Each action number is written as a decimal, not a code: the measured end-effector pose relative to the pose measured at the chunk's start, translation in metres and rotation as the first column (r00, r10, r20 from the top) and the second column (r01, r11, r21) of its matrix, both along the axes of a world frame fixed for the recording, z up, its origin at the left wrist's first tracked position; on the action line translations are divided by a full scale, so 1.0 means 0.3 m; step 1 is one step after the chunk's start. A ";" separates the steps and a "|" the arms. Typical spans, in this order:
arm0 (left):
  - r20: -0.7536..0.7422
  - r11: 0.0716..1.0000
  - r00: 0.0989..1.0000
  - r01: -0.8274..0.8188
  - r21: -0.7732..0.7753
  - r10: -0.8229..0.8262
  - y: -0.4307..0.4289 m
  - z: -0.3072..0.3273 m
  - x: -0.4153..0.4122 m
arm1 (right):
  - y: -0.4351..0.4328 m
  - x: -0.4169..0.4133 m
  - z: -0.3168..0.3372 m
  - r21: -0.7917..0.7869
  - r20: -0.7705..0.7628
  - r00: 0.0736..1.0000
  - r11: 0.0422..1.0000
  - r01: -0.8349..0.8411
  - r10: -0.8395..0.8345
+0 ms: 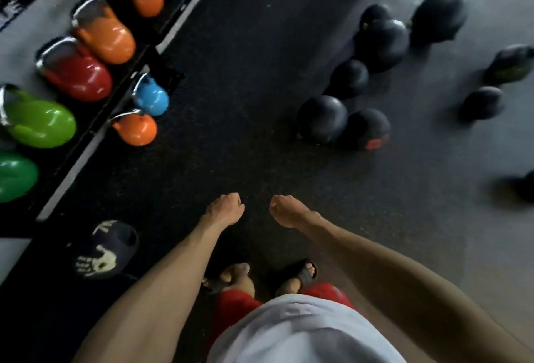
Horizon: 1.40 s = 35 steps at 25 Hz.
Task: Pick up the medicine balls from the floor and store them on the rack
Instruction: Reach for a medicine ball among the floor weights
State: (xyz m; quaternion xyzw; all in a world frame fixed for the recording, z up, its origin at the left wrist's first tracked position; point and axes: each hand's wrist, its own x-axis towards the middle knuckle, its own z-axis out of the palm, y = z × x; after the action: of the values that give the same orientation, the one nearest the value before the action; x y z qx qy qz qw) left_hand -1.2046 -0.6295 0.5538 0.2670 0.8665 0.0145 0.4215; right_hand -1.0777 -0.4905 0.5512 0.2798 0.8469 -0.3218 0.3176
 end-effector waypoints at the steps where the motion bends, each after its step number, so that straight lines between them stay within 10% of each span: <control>1: -0.002 0.998 0.998 0.056 -0.009 -0.056 0.083 0.003 0.071 | 0.064 0.084 0.006 0.007 -0.007 0.999 0.999 0.047 -0.047; 16: -0.014 0.703 0.703 0.711 0.001 -0.711 1.171 0.015 0.928 | 0.736 1.067 0.001 0.019 -0.071 0.751 0.752 0.659 -0.657; 30: 0.089 0.275 0.273 0.961 0.013 -0.958 2.169 -0.078 1.647 | 1.452 1.776 -0.017 0.005 -0.030 0.281 0.281 0.960 -0.959; 35: 0.096 0.194 0.195 0.981 -0.020 -0.976 2.472 -0.123 2.020 | 1.709 2.142 -0.083 0.000 -0.025 0.248 0.248 0.969 -0.969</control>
State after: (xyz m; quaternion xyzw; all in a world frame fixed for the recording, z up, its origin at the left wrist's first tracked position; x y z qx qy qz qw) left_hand -0.5984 0.1120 0.5168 0.7386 0.4876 -0.2808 0.3713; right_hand -0.4352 0.0221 0.5263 0.7395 0.5028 -0.4455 0.0430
